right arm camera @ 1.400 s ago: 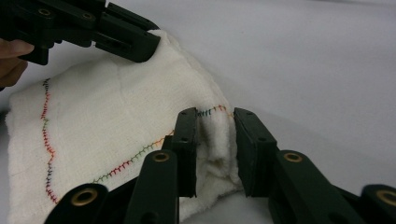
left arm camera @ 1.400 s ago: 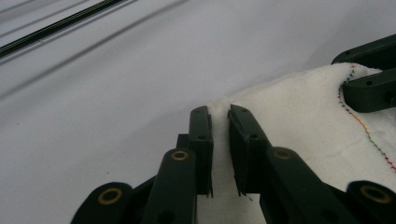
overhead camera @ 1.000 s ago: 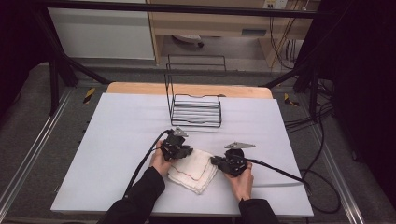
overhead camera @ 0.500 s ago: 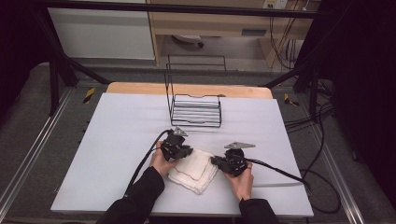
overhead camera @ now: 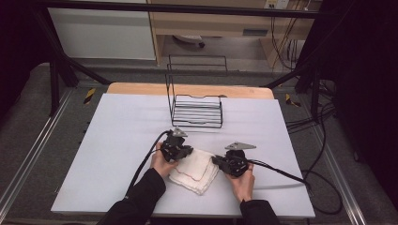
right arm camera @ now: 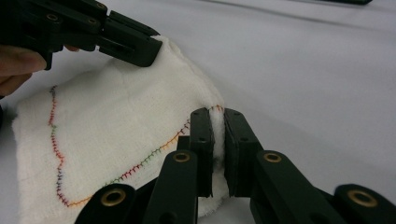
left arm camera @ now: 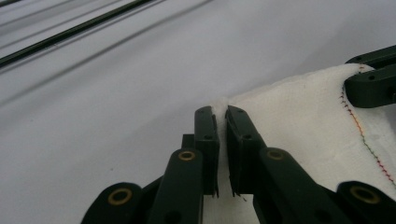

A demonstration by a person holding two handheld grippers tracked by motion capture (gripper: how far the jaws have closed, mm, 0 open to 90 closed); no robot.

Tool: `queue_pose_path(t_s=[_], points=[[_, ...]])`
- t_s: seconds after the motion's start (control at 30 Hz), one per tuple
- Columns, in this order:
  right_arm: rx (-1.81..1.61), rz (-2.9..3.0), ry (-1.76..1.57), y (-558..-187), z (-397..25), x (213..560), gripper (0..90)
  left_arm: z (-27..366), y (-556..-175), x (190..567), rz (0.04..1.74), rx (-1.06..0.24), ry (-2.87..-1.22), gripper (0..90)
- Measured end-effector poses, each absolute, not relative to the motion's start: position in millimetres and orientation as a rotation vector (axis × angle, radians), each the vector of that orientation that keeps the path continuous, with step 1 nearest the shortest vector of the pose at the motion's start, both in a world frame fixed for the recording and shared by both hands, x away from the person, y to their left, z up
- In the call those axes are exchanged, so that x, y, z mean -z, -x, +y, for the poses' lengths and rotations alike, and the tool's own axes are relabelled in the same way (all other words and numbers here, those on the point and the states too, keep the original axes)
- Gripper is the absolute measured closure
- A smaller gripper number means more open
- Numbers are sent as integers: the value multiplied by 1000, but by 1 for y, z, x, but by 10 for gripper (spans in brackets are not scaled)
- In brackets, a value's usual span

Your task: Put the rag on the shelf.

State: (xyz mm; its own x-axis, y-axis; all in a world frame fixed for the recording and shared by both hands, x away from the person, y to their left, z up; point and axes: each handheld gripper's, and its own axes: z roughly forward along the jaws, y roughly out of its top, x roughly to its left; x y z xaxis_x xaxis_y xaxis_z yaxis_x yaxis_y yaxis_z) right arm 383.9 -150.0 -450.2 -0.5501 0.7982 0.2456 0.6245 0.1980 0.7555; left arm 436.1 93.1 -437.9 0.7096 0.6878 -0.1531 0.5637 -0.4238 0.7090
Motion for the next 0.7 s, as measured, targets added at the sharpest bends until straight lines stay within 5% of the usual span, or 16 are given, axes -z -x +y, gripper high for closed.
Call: queue_pose_path(t_s=[0.7], points=[[-1407,2196,-1157,-367,-150,418,831,117,-403,404,865,-295,-1959,832]])
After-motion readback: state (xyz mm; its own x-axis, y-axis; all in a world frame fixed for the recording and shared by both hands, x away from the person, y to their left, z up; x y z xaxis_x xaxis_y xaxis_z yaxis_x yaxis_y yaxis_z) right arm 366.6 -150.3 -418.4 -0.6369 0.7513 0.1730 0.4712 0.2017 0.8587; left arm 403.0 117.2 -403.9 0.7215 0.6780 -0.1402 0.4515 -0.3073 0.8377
